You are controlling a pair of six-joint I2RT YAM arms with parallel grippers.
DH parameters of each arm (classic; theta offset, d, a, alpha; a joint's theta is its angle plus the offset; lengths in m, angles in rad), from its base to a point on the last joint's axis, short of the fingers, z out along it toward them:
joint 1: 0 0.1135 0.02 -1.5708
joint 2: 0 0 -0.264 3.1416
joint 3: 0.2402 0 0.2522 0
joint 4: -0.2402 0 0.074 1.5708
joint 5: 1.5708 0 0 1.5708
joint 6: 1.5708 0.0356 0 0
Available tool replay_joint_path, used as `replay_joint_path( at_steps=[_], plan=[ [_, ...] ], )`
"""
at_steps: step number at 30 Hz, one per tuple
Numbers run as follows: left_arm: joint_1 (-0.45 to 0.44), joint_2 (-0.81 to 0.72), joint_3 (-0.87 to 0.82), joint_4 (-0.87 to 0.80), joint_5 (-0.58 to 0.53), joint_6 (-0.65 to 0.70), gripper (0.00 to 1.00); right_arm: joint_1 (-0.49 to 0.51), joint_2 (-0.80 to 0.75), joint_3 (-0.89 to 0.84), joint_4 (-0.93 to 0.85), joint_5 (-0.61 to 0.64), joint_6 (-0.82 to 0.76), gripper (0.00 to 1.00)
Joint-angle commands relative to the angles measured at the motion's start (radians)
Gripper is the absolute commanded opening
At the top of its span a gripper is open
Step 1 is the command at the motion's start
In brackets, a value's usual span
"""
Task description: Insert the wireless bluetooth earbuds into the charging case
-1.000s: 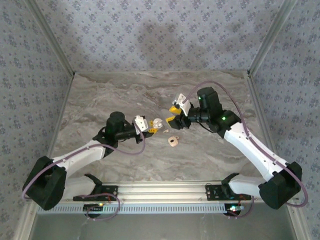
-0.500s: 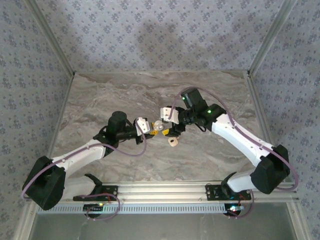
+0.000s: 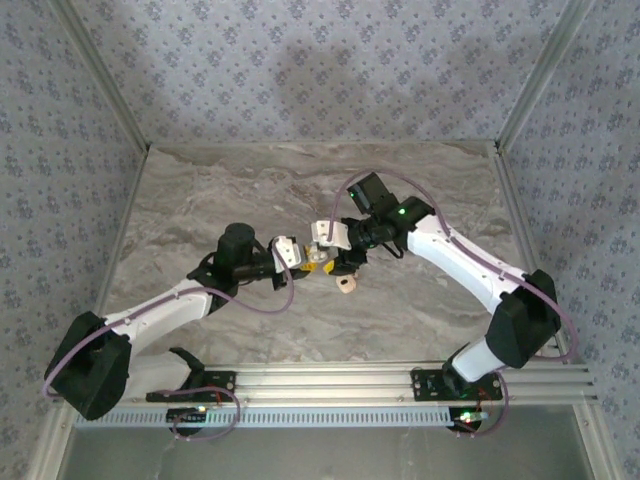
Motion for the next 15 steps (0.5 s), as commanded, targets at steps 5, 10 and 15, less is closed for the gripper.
replay_joint_path(
  at_steps=[5, 10, 15],
  plan=[
    [0.003, 0.001, 0.021, 0.031, -0.025, 0.004, 0.14, -0.007, -0.089, -0.019, -0.136, -0.071, -0.046, 0.55],
    [0.004, -0.009, 0.02, 0.025, -0.023, 0.003, 0.14, -0.04, -0.135, -0.061, -0.006, -0.089, 0.015, 0.54],
    [0.004, -0.02, 0.019, 0.027, -0.02, 0.001, 0.14, -0.032, -0.127, -0.077, 0.147, -0.003, 0.033, 0.54]
  ],
)
